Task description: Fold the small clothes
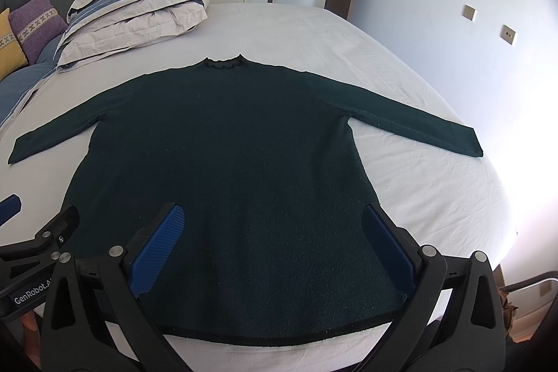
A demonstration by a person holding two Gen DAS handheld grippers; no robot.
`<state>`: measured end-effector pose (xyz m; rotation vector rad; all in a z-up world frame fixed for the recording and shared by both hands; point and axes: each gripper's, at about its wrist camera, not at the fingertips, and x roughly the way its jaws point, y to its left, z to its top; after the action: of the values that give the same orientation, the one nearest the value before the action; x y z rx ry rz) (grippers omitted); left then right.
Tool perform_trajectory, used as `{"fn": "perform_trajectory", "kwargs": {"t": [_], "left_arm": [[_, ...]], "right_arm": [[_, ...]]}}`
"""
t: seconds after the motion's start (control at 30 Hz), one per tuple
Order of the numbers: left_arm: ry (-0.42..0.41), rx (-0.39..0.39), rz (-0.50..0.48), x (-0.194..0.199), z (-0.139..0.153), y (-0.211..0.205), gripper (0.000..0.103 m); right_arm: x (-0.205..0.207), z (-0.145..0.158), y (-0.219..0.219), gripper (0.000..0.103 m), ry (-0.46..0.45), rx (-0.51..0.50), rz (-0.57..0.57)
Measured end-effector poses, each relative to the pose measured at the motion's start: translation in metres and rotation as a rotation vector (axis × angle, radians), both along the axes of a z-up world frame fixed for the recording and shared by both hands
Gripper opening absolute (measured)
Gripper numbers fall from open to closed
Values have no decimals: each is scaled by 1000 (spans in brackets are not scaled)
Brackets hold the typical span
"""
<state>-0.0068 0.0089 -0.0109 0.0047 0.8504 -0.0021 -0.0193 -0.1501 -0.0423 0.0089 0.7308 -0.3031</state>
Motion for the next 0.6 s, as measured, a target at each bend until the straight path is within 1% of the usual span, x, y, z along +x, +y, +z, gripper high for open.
{"fn": "perform_trajectory", "kwargs": {"t": [0.6], "left_arm": [[8,3,-1,1,-3,-3,103]], "right_arm": [[1,-6,-4,103,5,4,1]]}}
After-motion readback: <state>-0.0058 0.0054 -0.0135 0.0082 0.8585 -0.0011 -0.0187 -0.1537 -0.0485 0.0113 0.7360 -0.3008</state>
